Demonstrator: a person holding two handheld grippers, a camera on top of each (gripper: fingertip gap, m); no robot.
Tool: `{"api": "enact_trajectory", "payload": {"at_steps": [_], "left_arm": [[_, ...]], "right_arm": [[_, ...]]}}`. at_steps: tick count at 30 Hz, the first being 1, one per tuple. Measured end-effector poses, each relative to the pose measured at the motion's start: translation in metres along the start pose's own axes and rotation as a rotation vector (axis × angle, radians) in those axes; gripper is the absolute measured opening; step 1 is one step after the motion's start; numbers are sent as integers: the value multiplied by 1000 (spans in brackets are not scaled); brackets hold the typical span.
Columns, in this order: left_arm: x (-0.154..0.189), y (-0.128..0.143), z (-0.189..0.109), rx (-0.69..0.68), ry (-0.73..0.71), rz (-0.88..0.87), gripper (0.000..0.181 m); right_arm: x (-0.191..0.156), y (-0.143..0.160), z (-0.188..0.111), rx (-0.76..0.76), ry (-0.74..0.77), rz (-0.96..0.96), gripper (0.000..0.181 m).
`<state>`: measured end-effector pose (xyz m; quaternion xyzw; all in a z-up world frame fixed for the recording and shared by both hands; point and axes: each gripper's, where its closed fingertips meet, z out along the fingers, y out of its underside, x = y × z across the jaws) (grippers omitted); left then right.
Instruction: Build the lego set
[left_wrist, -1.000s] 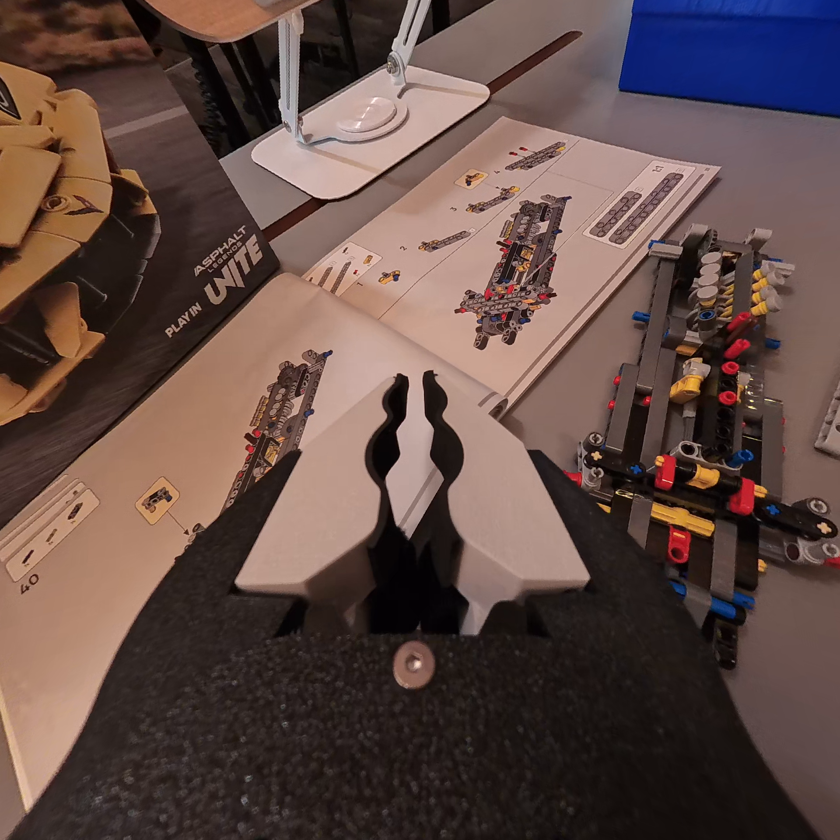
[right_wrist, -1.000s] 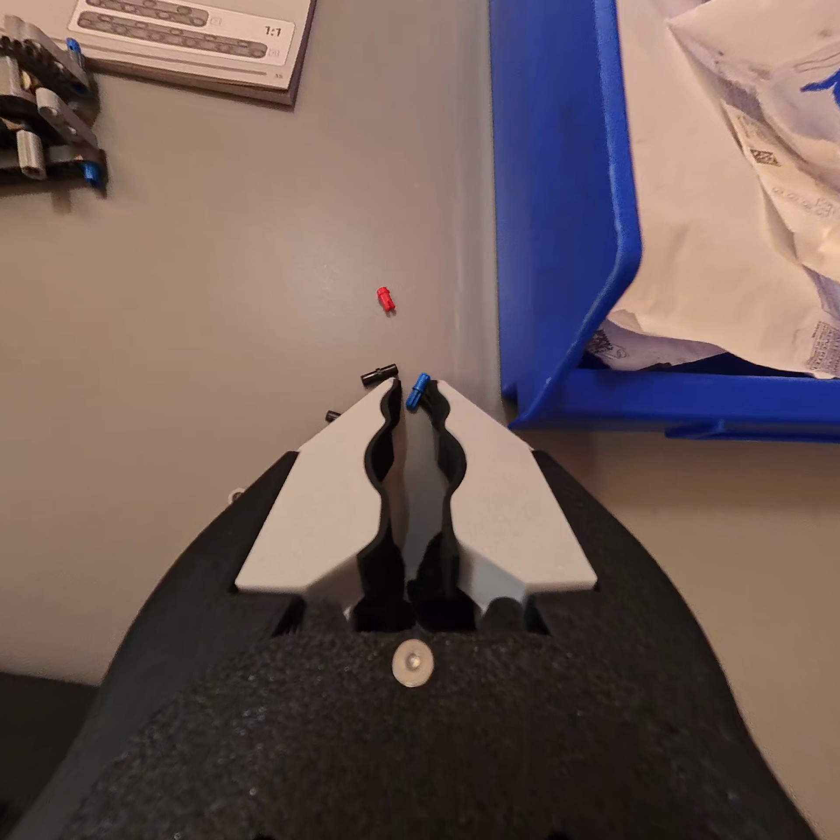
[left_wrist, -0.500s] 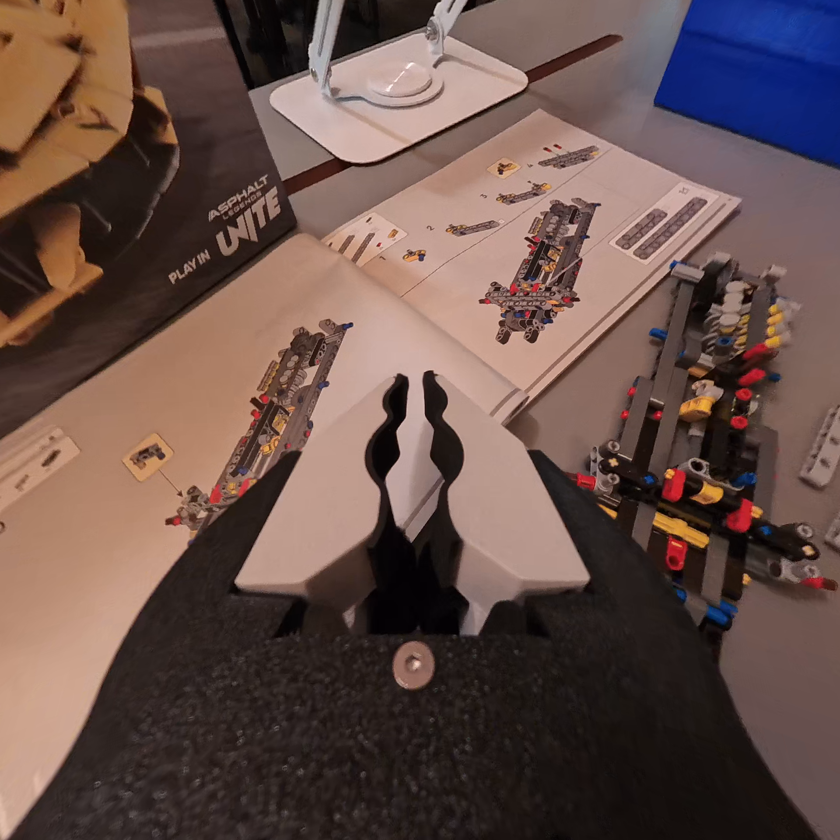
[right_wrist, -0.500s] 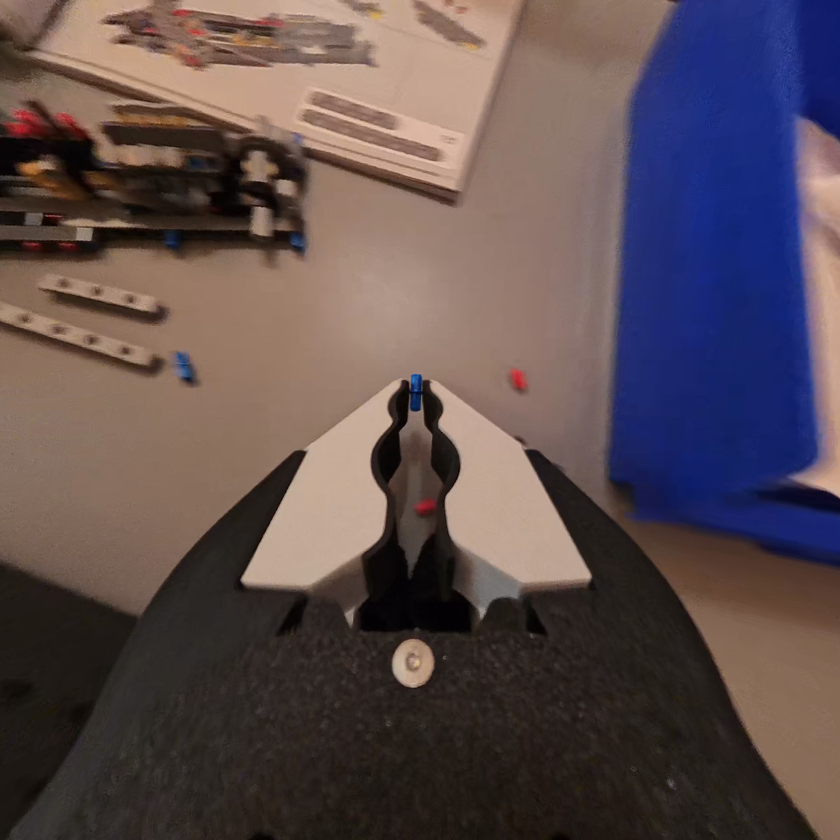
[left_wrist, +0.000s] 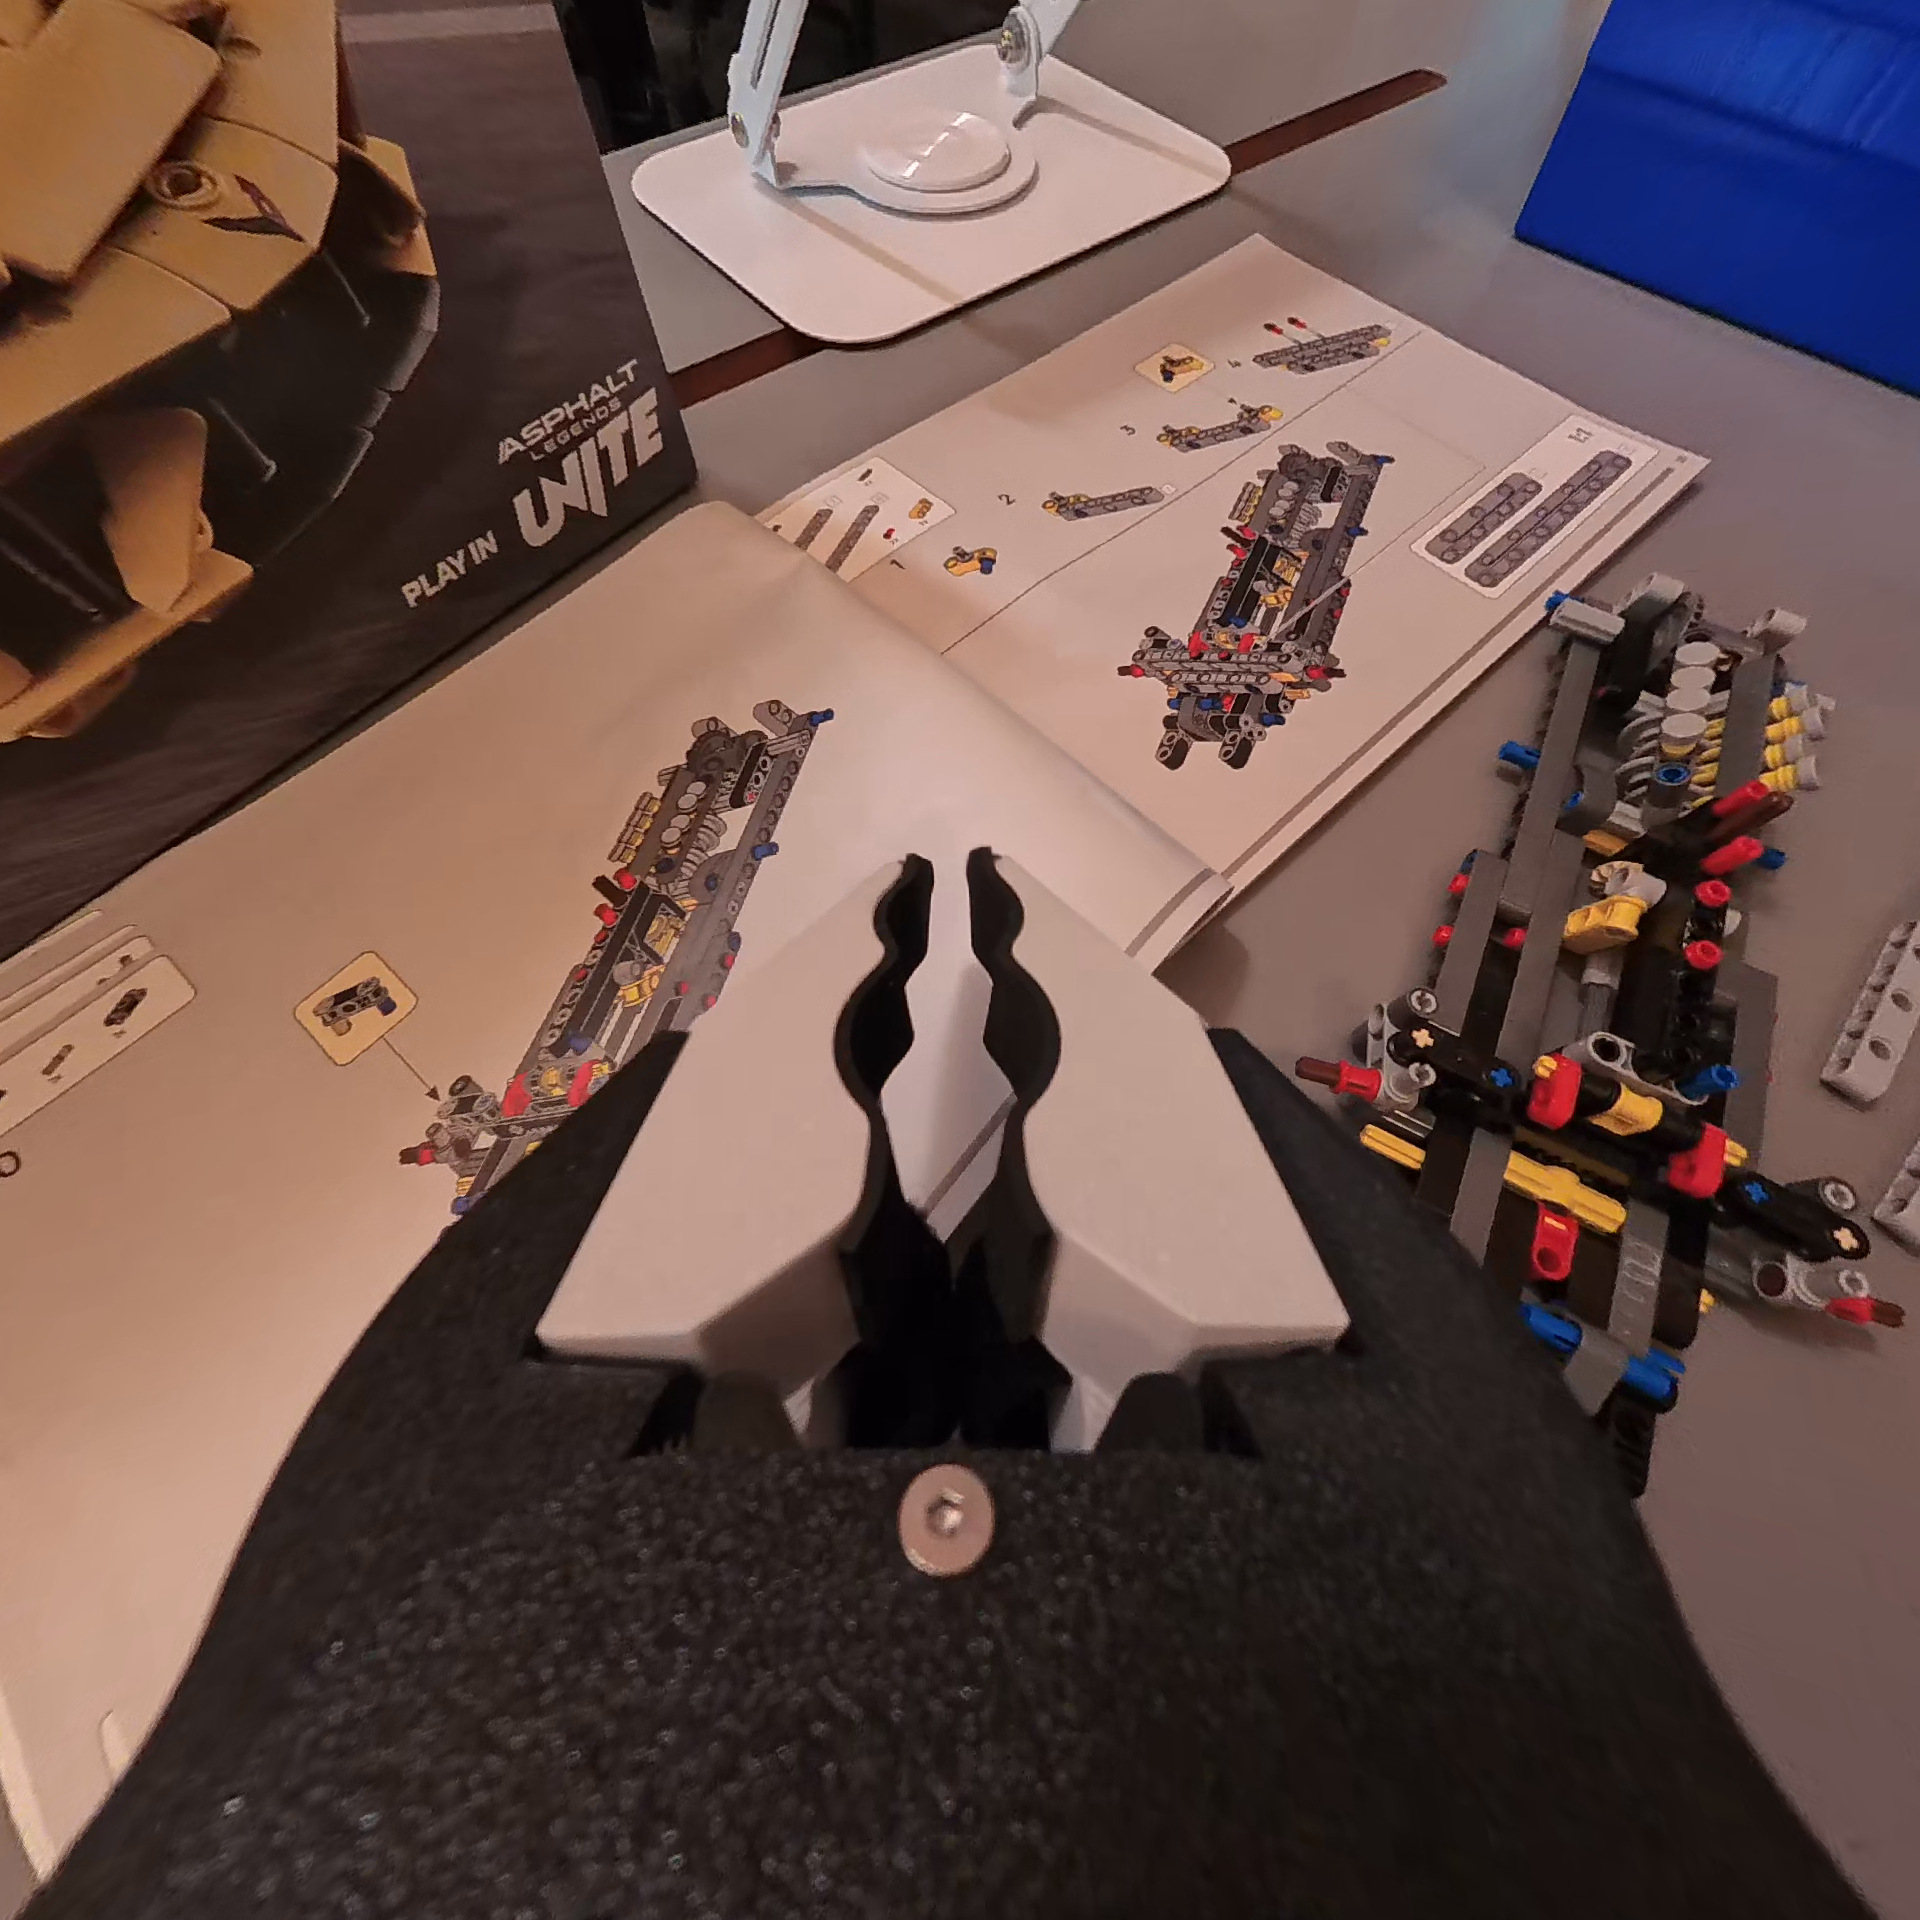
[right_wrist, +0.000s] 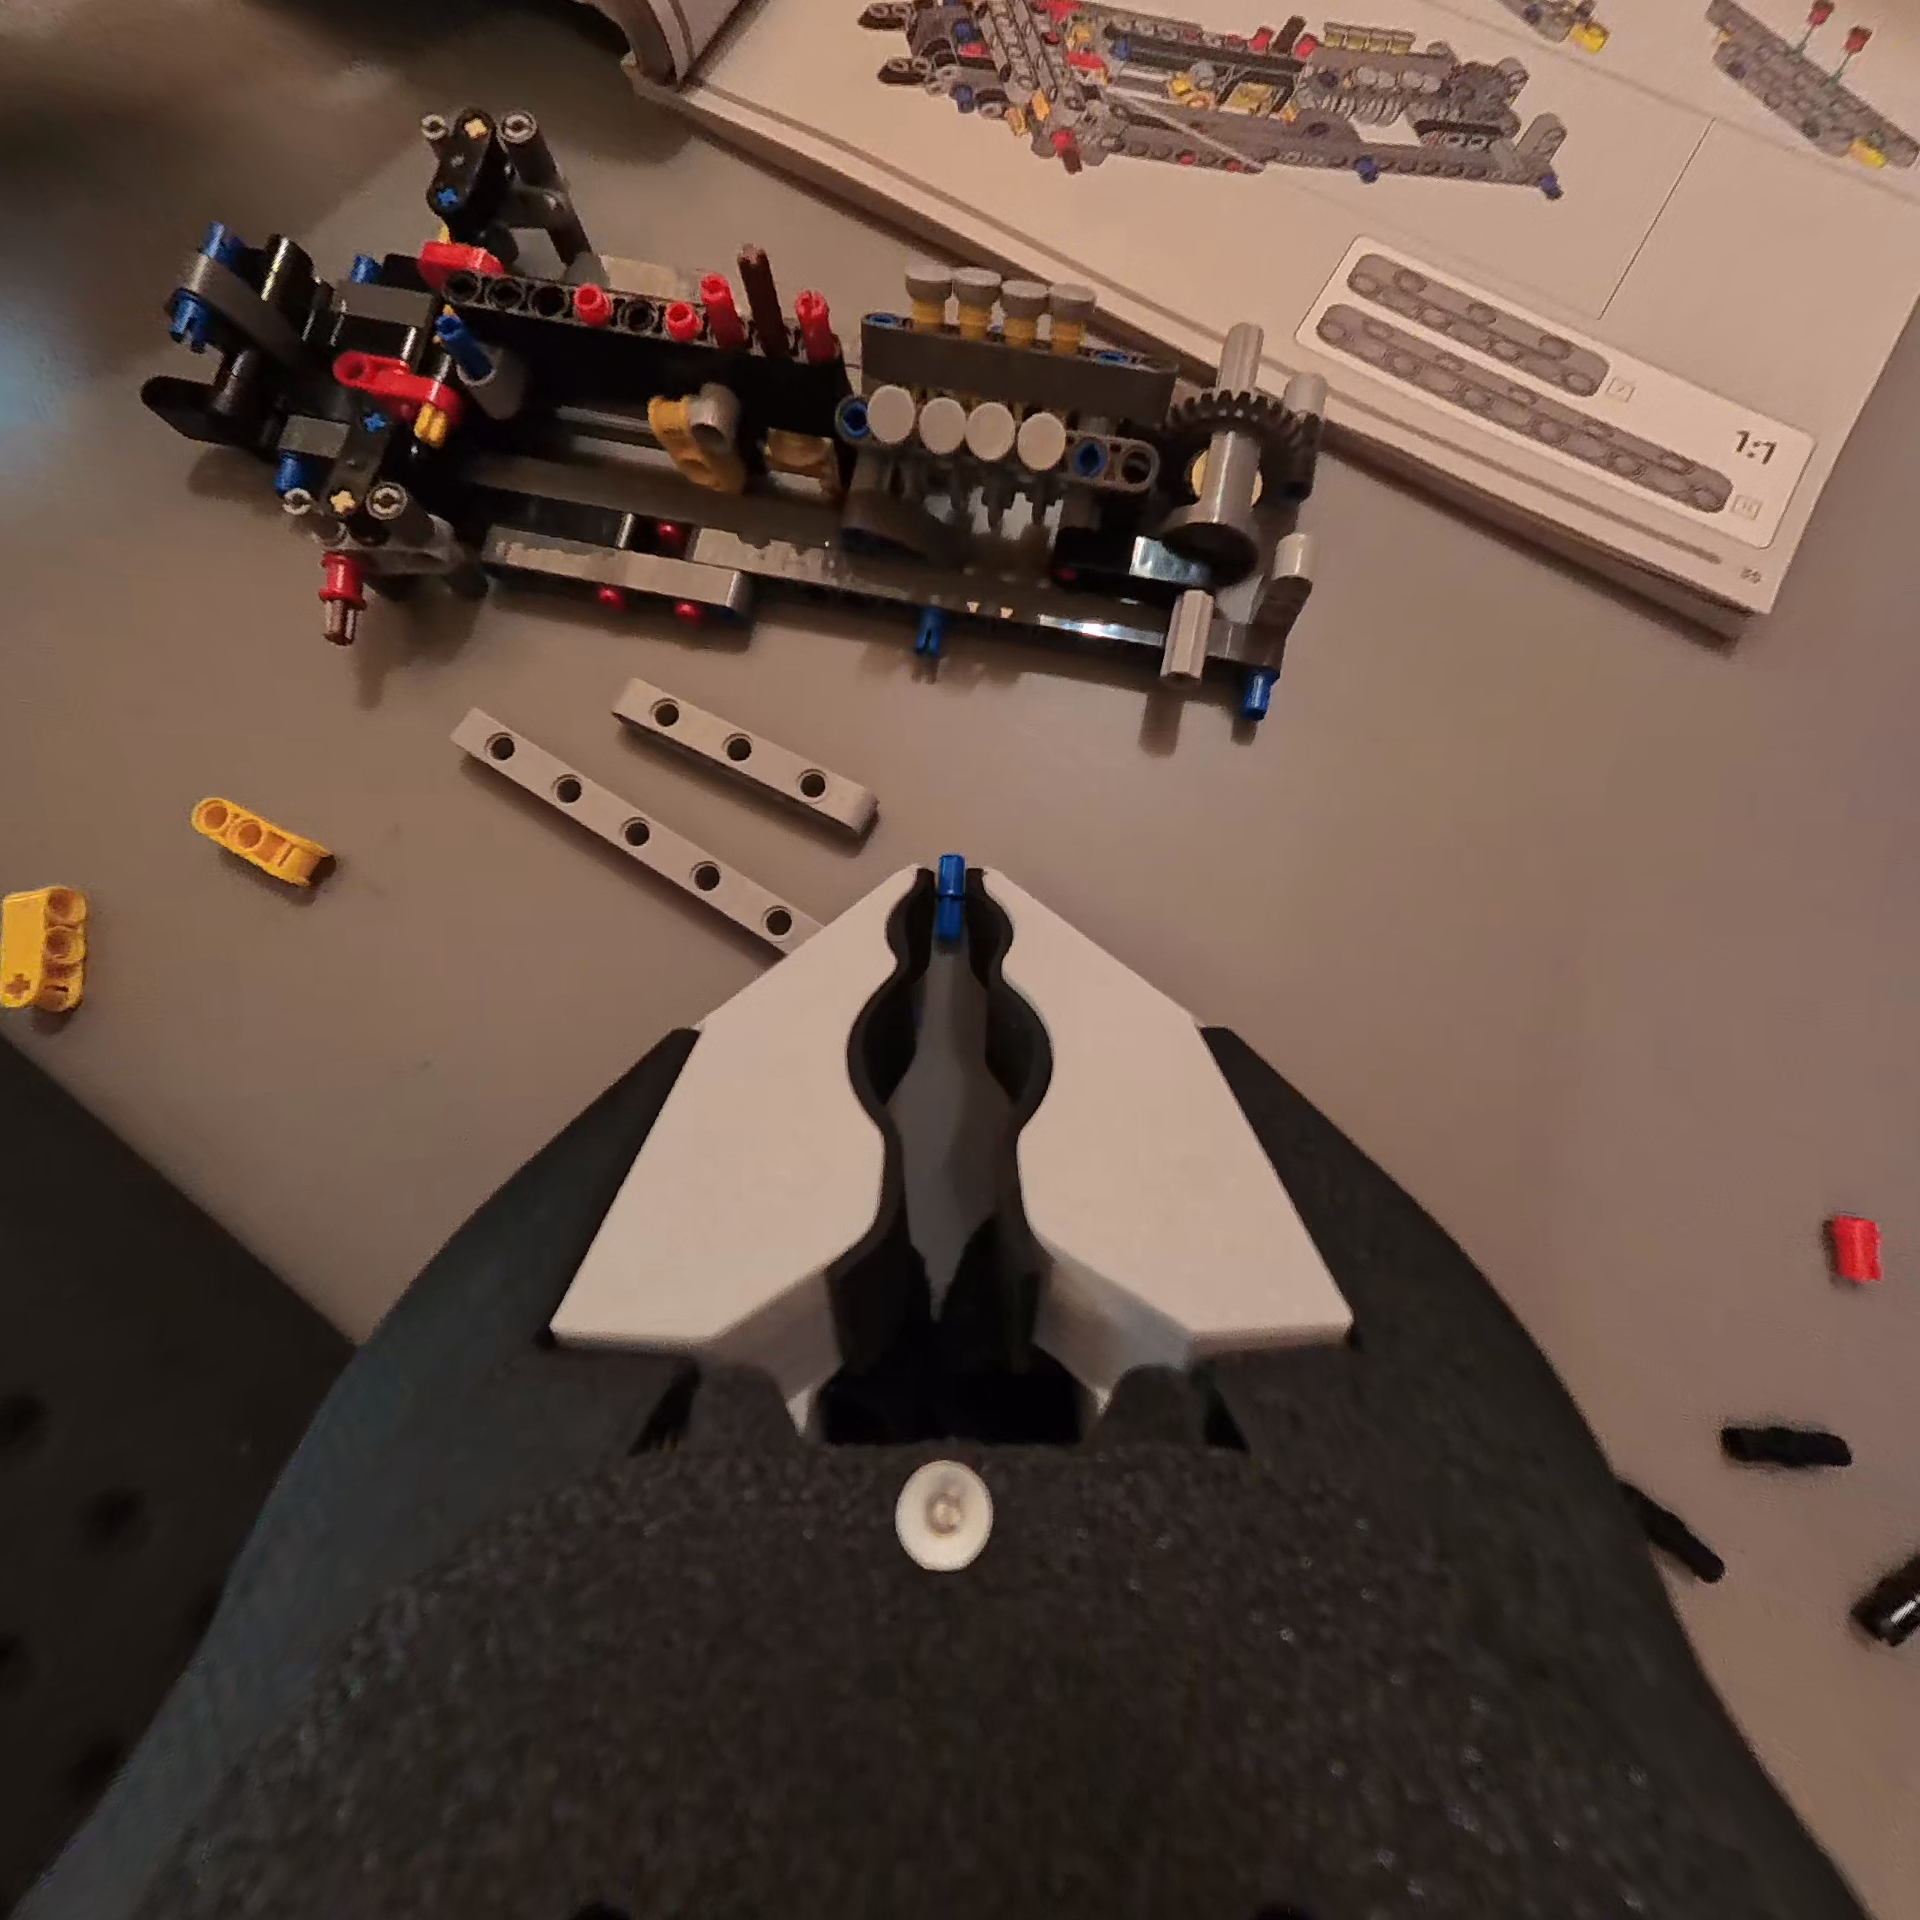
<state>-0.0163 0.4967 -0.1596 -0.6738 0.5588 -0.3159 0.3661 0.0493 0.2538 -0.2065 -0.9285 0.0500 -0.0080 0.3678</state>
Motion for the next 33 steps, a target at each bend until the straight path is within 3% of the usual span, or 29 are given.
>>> {"api": "enact_trajectory", "payload": {"at_steps": [4,7,12,16,23,26,29,31,33], "left_arm": [[2,0,1,1,16,-15,6],[2,0,1,0,15,-17,6],[5,3,3,-11,28,-16,6],[9,4,5,-17,32,0,6],[5,5,5,-21,12,14,6],[4,4,4,-18,11,8,6],[5,4,4,-17,13,11,6],[6,4,4,-18,12,18,6],[5,4,4,-19,5,27,6]], "right_arm": [[2,1,-2,6,-1,14,6],[8,-1,-19,44,17,40,13],[96,42,-80,39,309,158,18],[129,64,-94,55,337,295,26],[134,67,-68,2,326,300,21],[136,66,-67,0,329,282,6],[134,65,-67,-23,339,251,4],[125,57,-65,-23,324,207,4],[91,34,-57,32,206,122,4]]}}
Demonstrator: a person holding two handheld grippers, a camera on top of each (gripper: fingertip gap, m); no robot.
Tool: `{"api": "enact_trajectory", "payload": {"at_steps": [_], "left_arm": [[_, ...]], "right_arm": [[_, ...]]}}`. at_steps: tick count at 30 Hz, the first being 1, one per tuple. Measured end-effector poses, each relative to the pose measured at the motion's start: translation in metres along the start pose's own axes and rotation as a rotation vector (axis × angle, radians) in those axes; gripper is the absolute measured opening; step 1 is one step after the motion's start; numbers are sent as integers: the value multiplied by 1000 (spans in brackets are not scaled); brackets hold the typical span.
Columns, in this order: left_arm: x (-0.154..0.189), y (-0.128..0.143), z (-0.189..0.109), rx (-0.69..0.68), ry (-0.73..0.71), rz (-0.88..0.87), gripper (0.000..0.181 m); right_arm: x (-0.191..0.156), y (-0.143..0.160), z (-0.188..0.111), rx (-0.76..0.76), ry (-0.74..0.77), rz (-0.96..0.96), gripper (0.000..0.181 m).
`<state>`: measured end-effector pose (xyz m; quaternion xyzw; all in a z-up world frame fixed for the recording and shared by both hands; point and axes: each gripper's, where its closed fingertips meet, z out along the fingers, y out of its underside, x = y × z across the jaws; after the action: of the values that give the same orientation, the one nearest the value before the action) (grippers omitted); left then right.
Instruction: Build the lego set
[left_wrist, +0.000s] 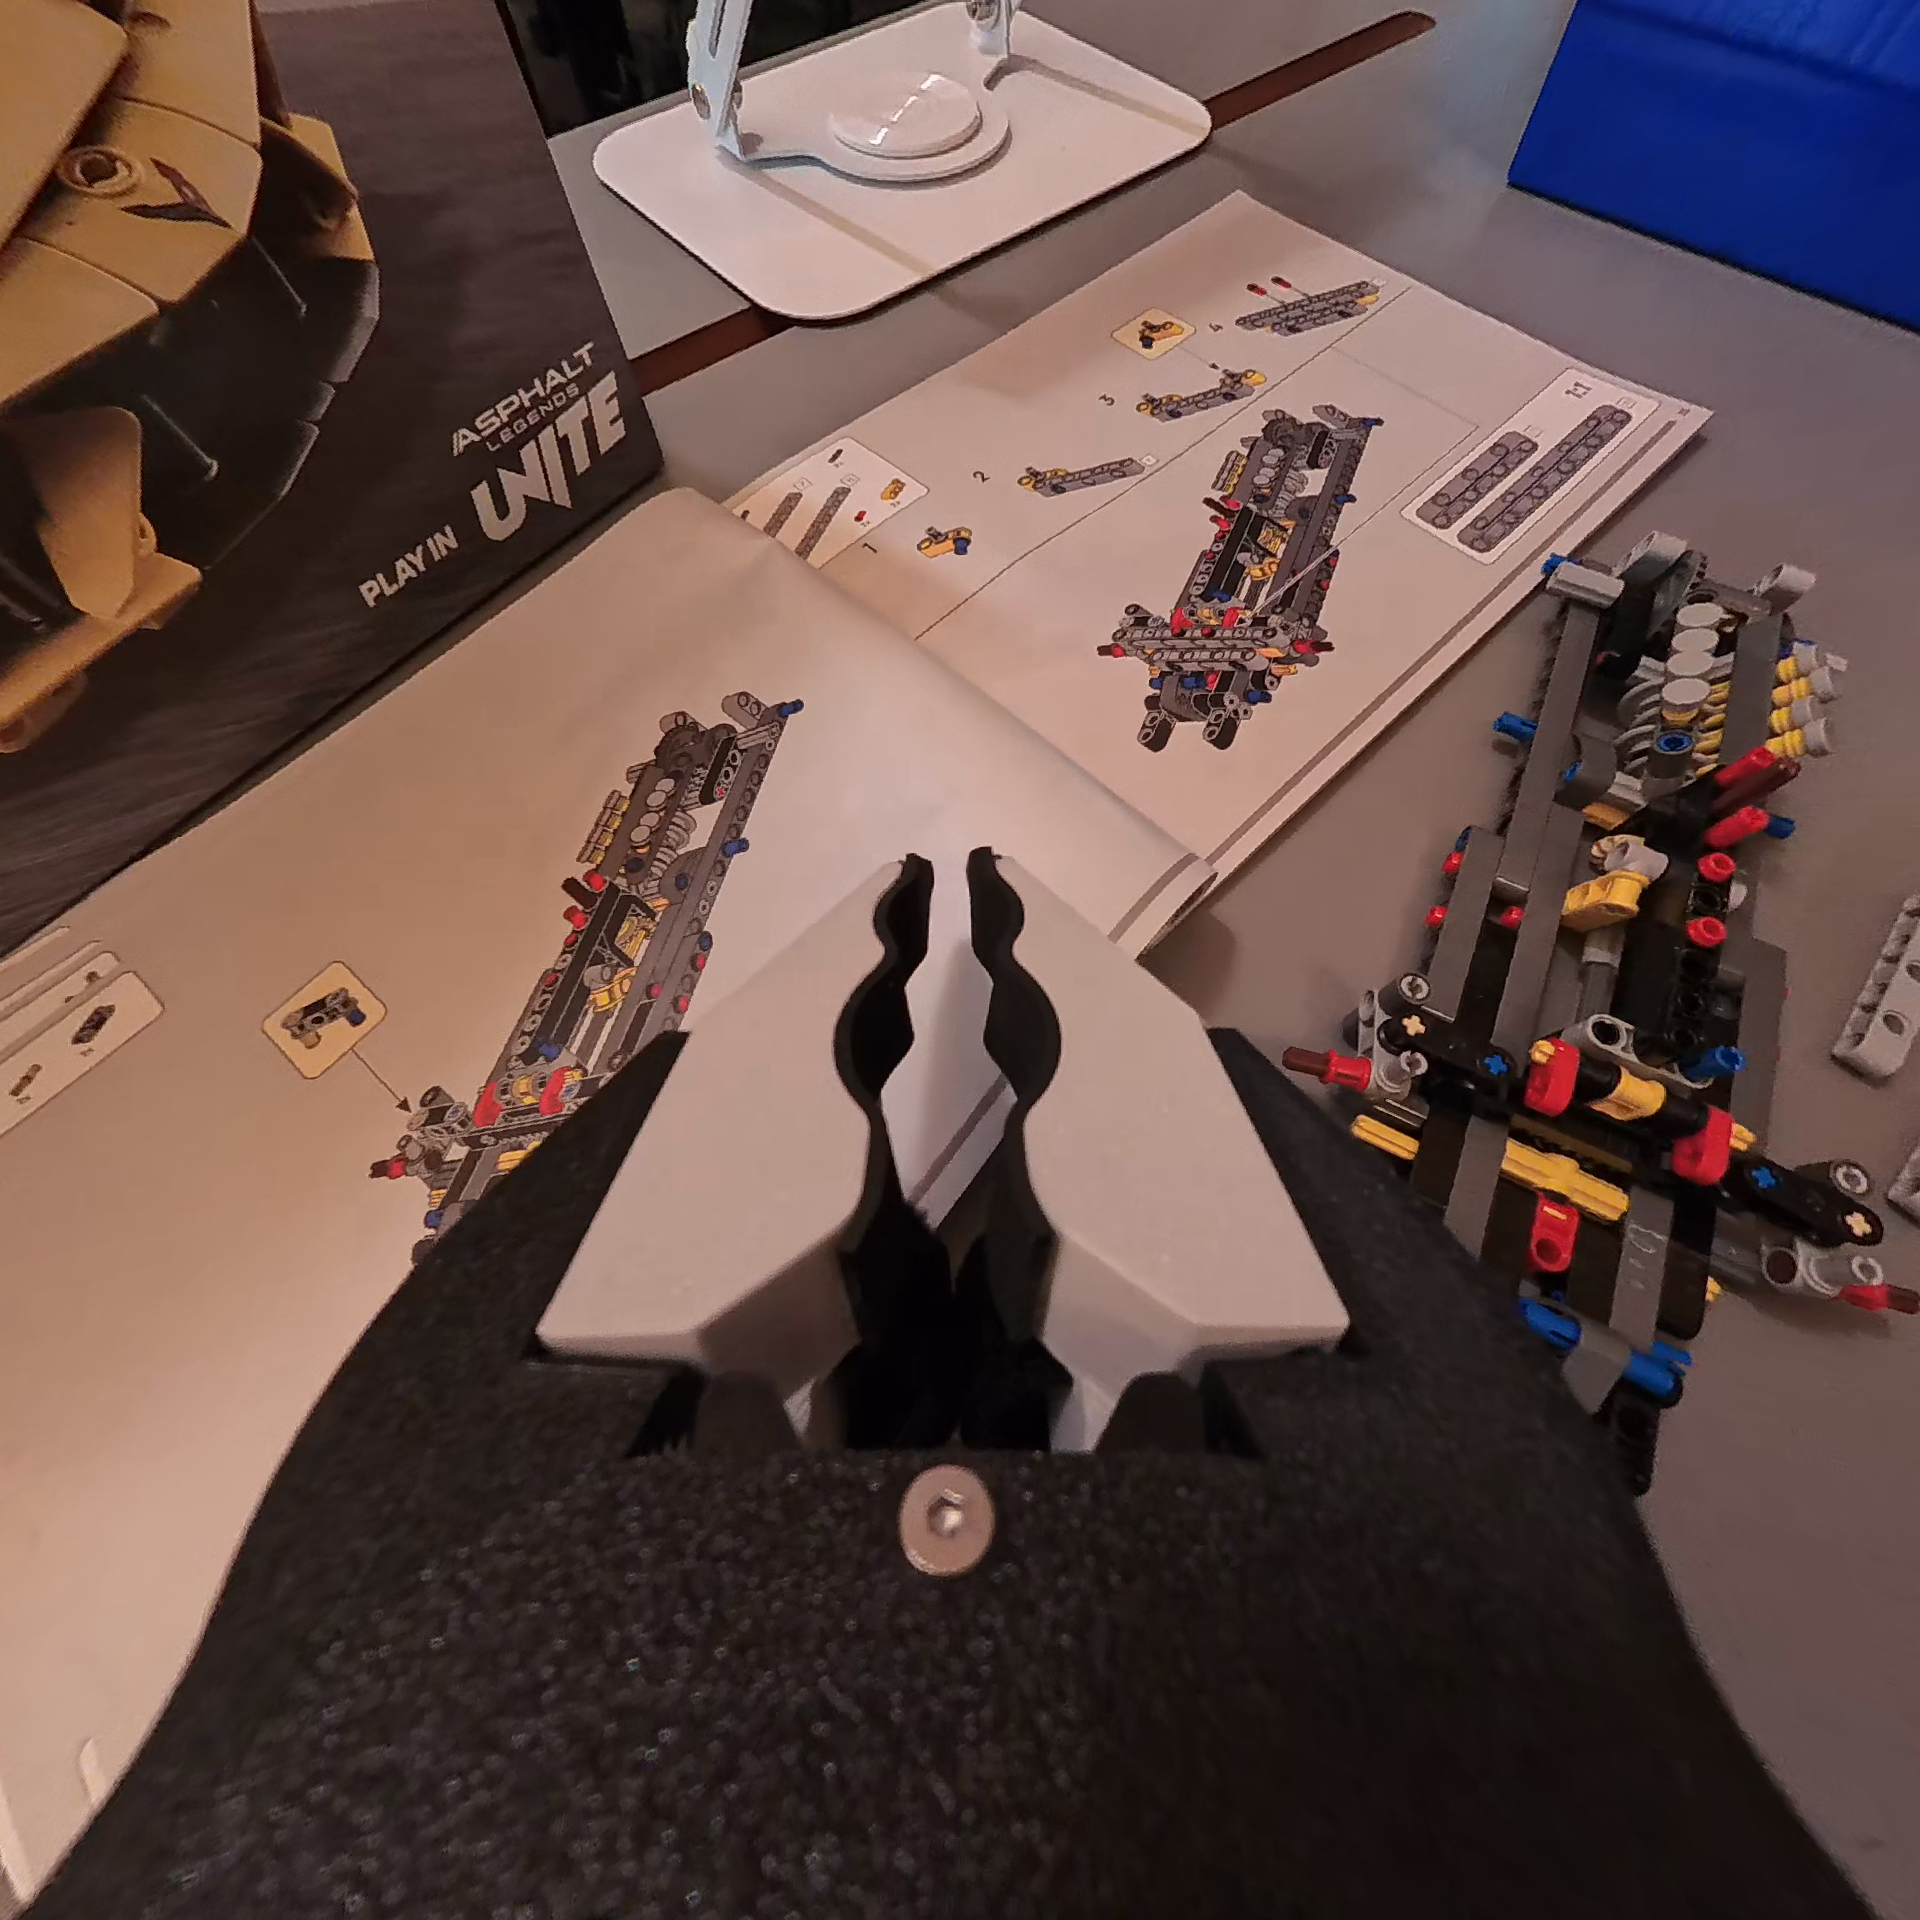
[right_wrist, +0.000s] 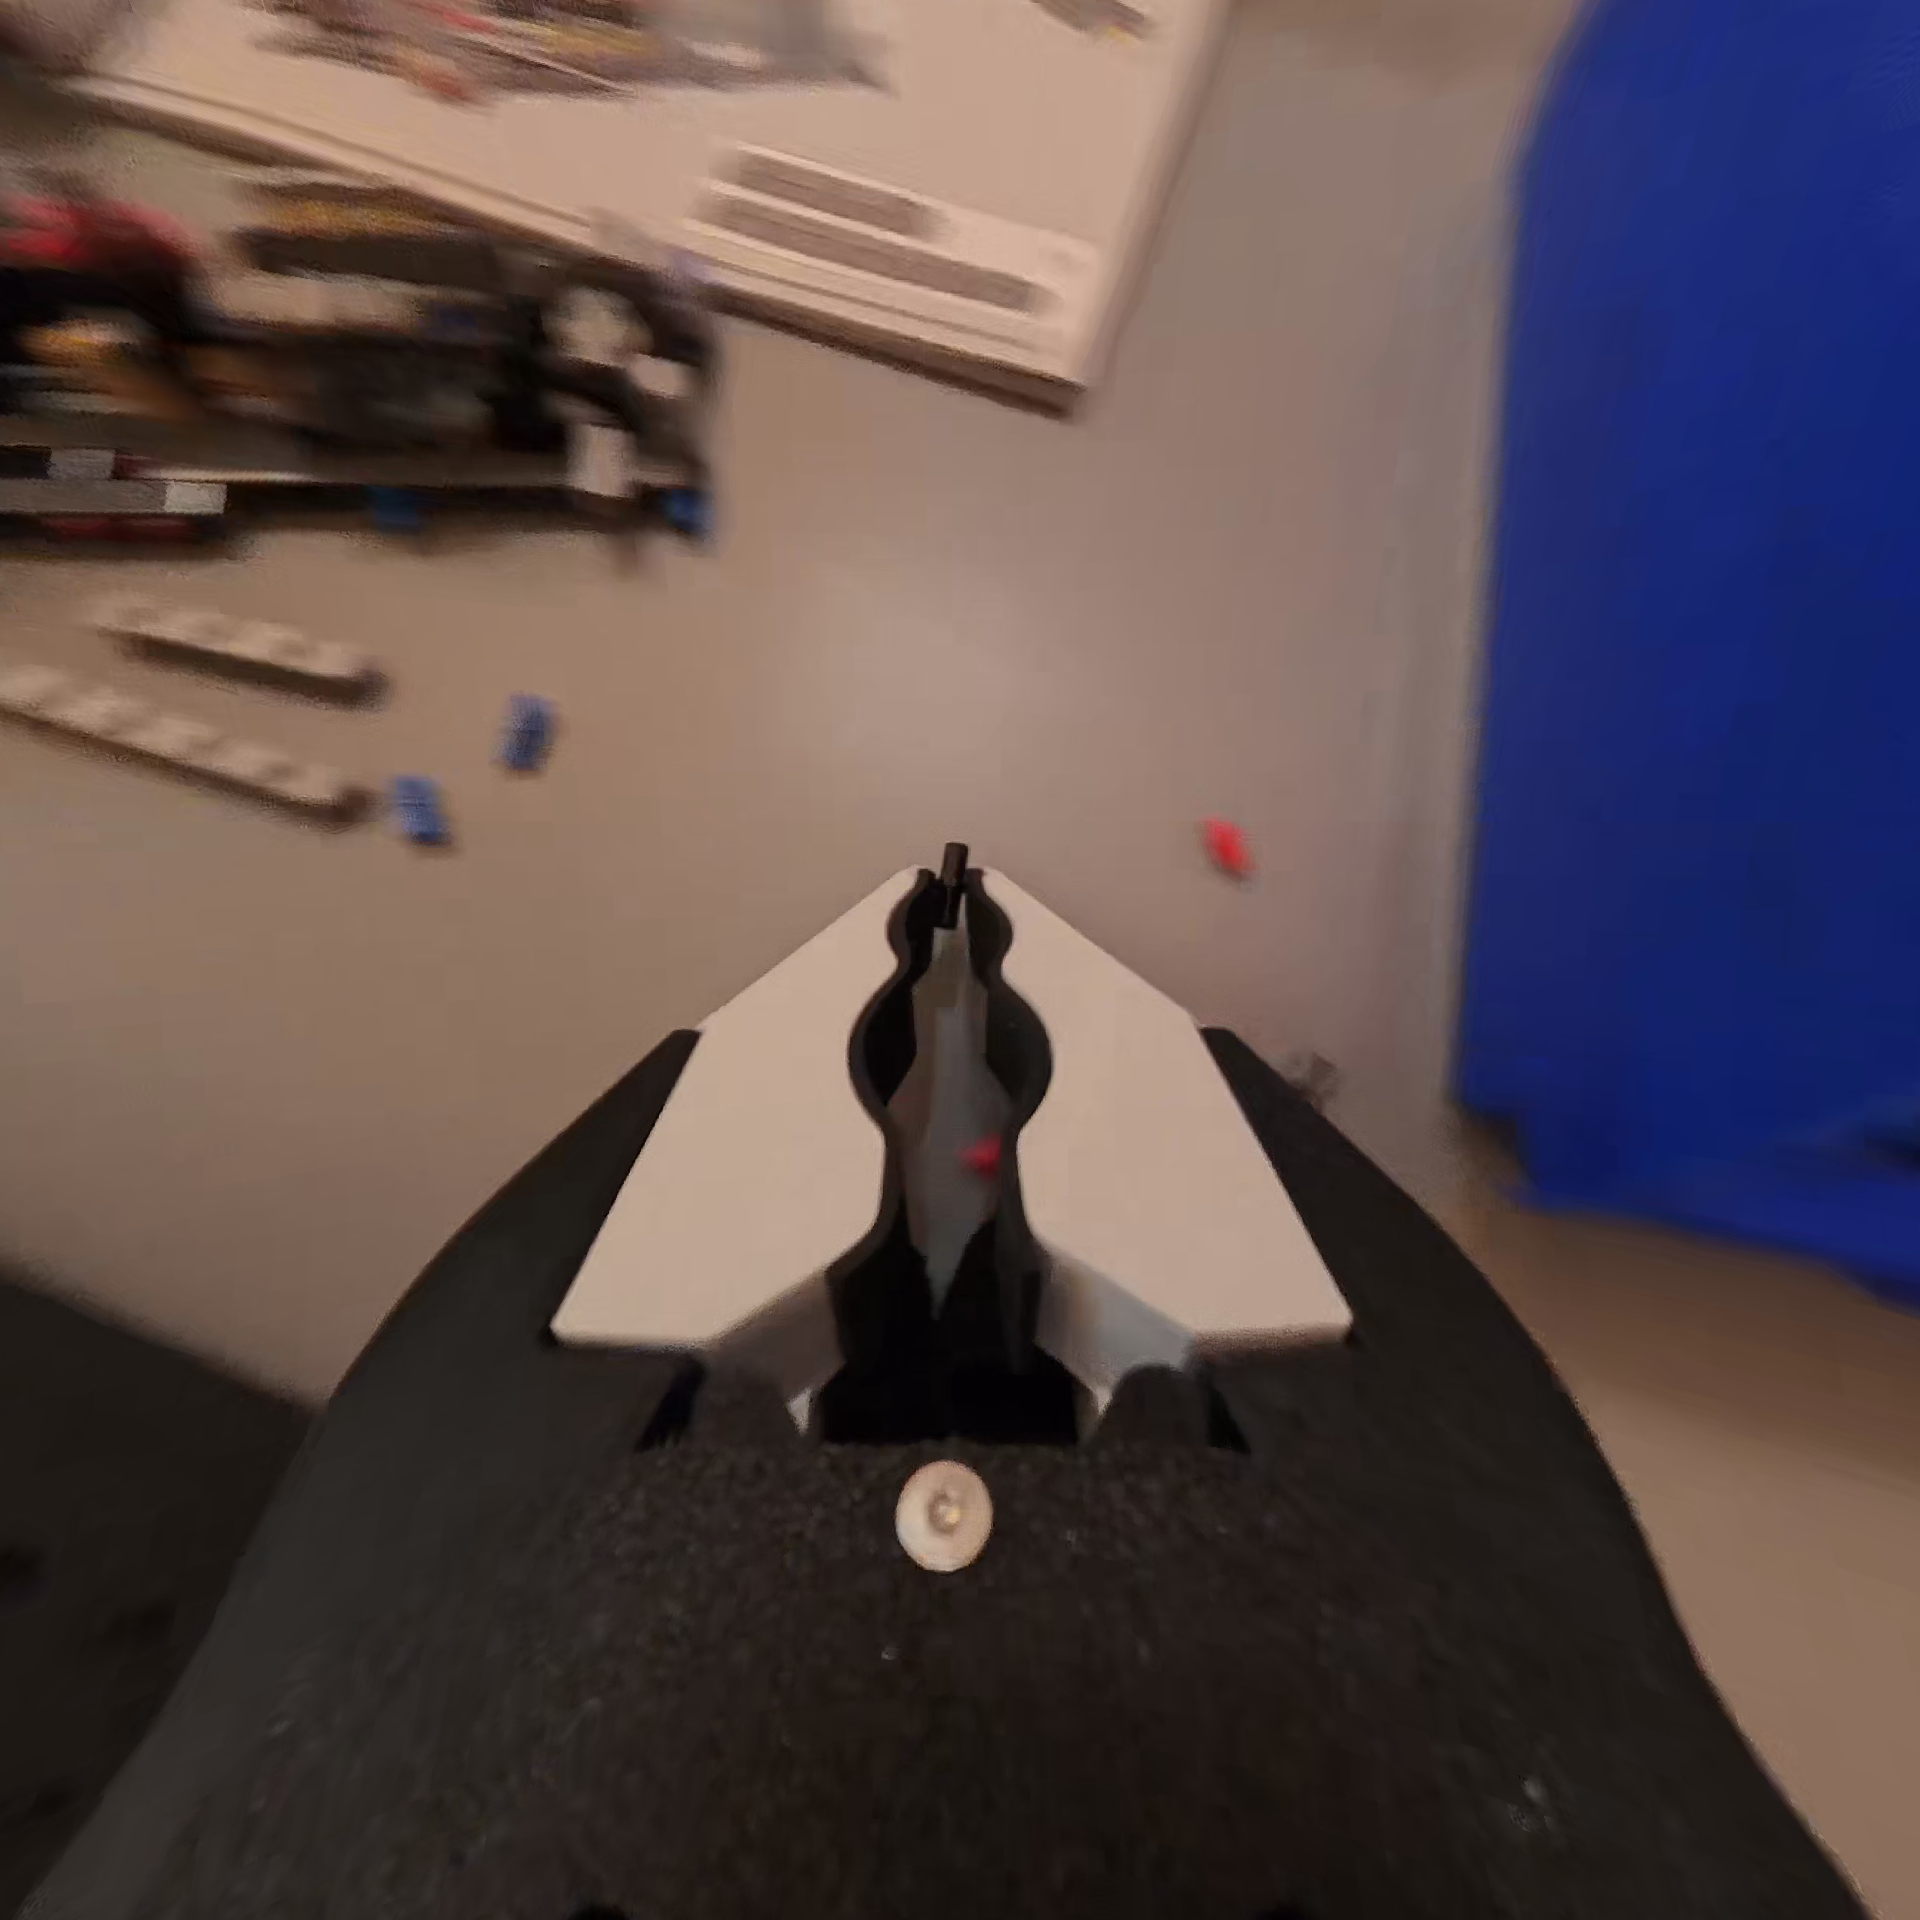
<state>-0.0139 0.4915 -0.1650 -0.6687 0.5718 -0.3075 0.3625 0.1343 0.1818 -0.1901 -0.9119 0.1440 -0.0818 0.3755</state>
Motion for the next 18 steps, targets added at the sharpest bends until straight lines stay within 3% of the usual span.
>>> {"api": "enact_trajectory", "payload": {"at_steps": [3,5,12,18], "left_arm": [[0,0,0,-2,-1,4,6],[0,0,0,-1,-1,5,6],[0,-1,-1,-1,-5,14,6],[3,0,0,-6,-4,29,6]], "right_arm": [[-67,-11,7,0,-196,-152,4],[-85,-14,11,2,-218,-210,4],[-96,-3,21,-68,-265,-211,5],[-90,-7,9,-24,-264,-167,9]]}}
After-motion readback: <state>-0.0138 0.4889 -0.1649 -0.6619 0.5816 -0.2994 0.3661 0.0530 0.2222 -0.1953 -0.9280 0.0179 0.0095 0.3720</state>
